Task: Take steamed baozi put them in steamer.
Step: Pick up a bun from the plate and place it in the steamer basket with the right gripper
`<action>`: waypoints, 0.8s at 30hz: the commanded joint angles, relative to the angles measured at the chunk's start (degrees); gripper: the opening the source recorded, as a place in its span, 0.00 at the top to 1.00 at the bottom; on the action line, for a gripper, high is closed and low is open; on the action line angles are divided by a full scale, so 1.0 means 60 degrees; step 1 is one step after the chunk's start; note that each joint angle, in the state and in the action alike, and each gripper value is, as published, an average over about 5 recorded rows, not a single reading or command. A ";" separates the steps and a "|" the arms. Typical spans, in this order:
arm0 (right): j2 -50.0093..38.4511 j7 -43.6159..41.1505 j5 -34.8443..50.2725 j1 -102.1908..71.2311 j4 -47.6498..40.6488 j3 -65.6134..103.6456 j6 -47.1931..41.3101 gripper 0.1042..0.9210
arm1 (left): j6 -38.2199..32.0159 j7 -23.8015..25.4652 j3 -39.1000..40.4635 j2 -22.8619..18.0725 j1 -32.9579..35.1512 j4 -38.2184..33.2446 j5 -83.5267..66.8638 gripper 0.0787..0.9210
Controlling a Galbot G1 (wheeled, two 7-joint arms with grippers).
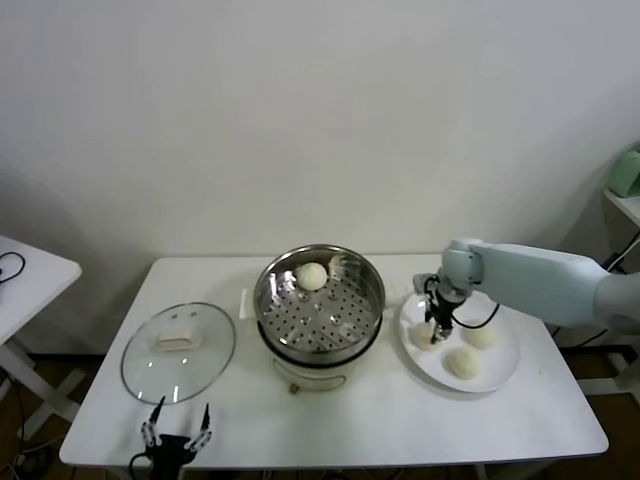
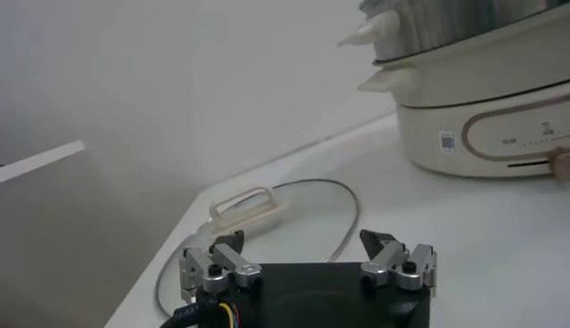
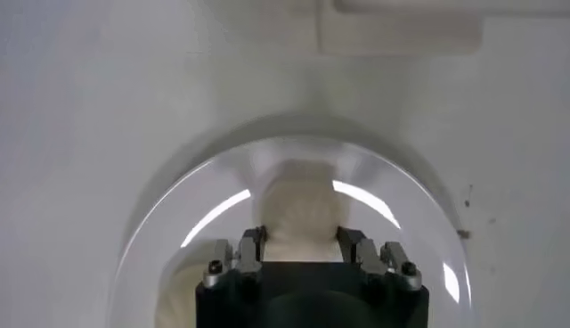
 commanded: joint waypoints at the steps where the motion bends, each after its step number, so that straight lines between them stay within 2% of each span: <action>1: -0.0424 -0.0854 0.0943 0.3211 0.1402 -0.1616 0.0417 0.43 | -0.0005 -0.0024 -0.0030 0.0028 0.0030 -0.0062 0.0040 0.12; 6: -0.0325 -0.1412 0.2100 0.5541 0.2252 -0.2260 0.0510 0.43 | -0.0010 -0.0024 -0.0028 0.0057 0.0023 -0.0097 0.0044 0.12; 13: 0.0772 -0.1679 0.3948 0.7298 0.2696 -0.1983 0.0246 0.43 | -0.0020 -0.0022 0.0008 0.0086 0.0028 -0.0145 0.0061 0.12; 18: 0.1846 -0.1420 0.4558 0.6995 0.2788 -0.1061 -0.0199 0.43 | -0.0036 -0.0025 0.0067 0.0076 -0.0009 -0.0107 0.0077 0.12; 24: 0.3385 -0.0599 0.4538 0.5248 0.2453 0.0077 -0.1036 0.43 | -0.0035 -0.0015 0.0134 0.0058 -0.0062 -0.0058 0.0109 0.12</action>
